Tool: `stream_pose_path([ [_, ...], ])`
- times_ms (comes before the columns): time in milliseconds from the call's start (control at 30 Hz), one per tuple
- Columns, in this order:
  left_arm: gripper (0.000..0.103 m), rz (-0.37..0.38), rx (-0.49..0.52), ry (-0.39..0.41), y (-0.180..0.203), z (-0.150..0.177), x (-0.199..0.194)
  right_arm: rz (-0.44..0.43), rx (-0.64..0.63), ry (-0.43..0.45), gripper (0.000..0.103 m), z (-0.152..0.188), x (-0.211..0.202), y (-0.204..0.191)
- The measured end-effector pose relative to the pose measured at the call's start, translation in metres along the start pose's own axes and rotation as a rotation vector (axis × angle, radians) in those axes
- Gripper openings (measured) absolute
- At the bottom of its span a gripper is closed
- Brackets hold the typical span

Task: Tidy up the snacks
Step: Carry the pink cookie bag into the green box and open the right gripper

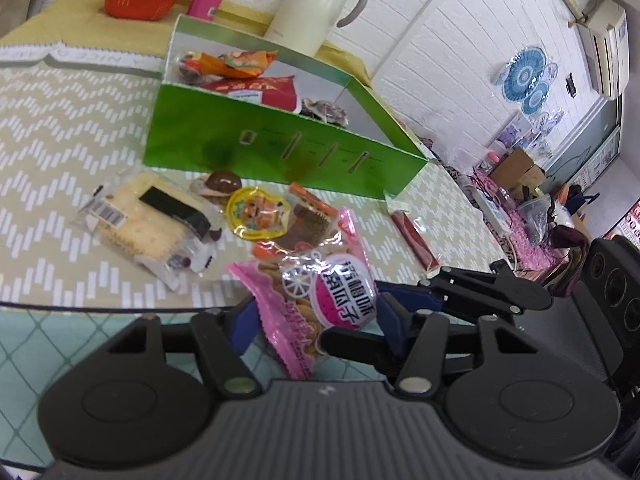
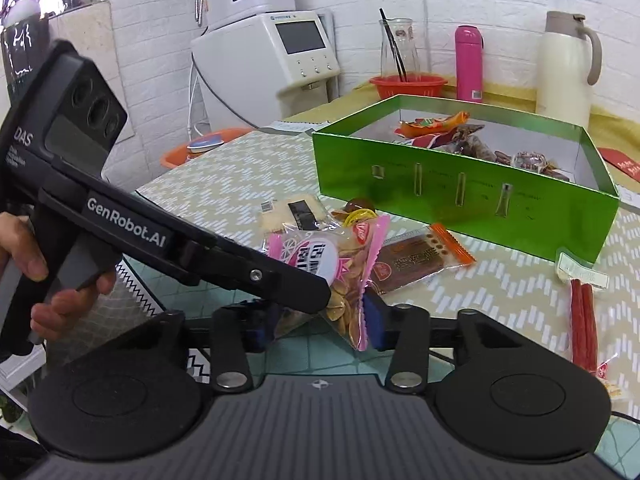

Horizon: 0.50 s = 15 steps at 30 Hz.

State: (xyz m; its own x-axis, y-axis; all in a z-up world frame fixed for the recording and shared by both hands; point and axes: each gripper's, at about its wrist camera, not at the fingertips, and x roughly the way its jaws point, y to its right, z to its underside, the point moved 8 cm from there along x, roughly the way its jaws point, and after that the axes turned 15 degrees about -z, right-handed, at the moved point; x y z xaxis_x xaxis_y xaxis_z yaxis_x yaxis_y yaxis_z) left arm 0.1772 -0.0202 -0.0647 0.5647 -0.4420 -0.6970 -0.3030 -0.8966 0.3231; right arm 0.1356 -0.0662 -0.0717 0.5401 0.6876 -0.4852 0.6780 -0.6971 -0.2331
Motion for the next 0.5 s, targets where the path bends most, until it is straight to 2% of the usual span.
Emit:
stream_pose_path([
  [100, 0.055, 0.005, 0.005, 0.012, 0.005, 0.001, -0.006, 0.009, -0.014, -0.005, 0.064, 0.0, -0.006, -0.004],
  [233, 0.054, 0.016, 0.026, 0.055, 0.014, -0.009, -0.022, 0.02, -0.036, 0.021, 0.062, -0.01, -0.02, -0.009],
  [500, 0.054, 0.002, 0.087, 0.202, 0.027, -0.084, -0.047, 0.04, -0.074, 0.165, 0.062, -0.078, -0.037, 0.008],
])
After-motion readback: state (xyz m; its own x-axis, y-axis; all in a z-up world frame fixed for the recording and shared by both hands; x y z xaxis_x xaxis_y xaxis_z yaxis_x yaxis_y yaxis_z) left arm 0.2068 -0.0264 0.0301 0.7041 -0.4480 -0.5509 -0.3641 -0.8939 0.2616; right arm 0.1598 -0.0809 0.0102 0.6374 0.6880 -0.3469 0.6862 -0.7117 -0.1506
